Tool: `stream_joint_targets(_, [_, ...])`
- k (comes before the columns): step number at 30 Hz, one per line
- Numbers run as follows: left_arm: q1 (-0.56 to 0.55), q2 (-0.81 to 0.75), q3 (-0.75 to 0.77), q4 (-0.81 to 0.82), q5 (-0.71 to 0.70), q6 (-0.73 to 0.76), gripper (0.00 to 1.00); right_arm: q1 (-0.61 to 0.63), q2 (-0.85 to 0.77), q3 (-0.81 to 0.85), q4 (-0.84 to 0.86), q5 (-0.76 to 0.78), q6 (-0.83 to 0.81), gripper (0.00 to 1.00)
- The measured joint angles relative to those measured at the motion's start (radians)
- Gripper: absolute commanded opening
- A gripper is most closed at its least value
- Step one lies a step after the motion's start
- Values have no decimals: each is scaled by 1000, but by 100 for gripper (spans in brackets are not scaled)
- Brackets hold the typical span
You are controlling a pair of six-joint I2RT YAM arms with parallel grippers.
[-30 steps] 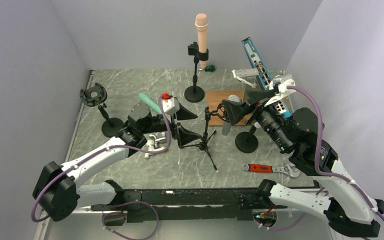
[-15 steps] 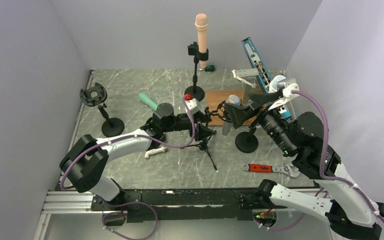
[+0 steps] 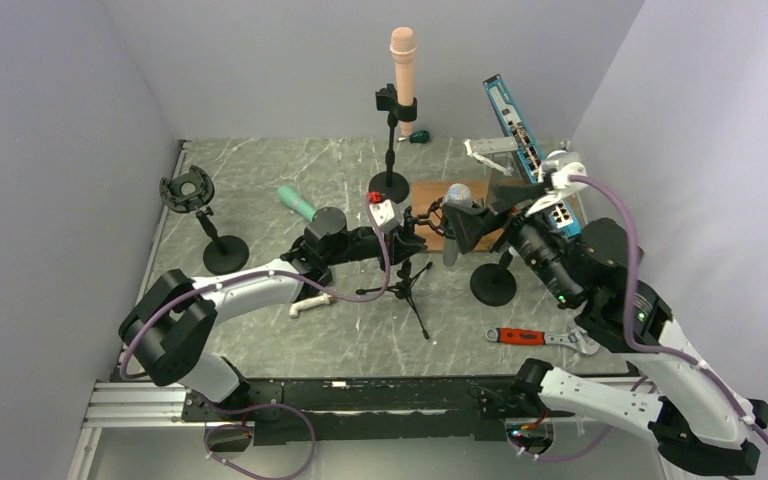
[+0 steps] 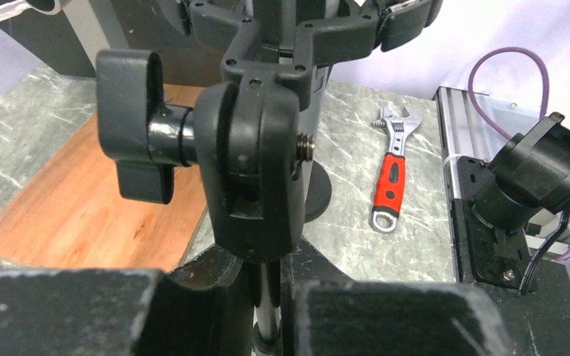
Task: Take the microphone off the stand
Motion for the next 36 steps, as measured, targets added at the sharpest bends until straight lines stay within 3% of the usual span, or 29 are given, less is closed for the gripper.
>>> stream_joint_targets(9, [-9, -127, -83, -87, -105, 97, 0, 0, 126, 0, -9, -3, -6, 100])
stream_joint_targets(21, [-8, -248, -180, -95, -229, 125, 0, 0, 85, -16, -16, -13, -6, 100])
stream_joint_targets(23, [-6, -255, -190, -91, -238, 122, 15, 0, 97, -10, -37, -11, -8, 100])
stream_joint_targets(24, [-5, -262, -200, -85, -246, 119, 34, 0, 108, -1, -56, -3, -10, 100])
stream_joint_targets(25, [-5, -267, -205, -81, -253, 118, 46, 0, 114, 5, -67, 0, -10, 100])
stream_joint_targets(27, [-5, -276, -219, -79, -299, 138, 62, 0, 148, 32, -110, 25, -13, 100])
stream_joint_targets(32, [3, -286, -224, -109, -379, 171, 78, 0, 226, 90, -203, 80, -19, 100])
stream_joint_targets(36, [2, -340, -224, -141, -374, 184, 82, 0, 259, 114, -243, 85, -22, 100])
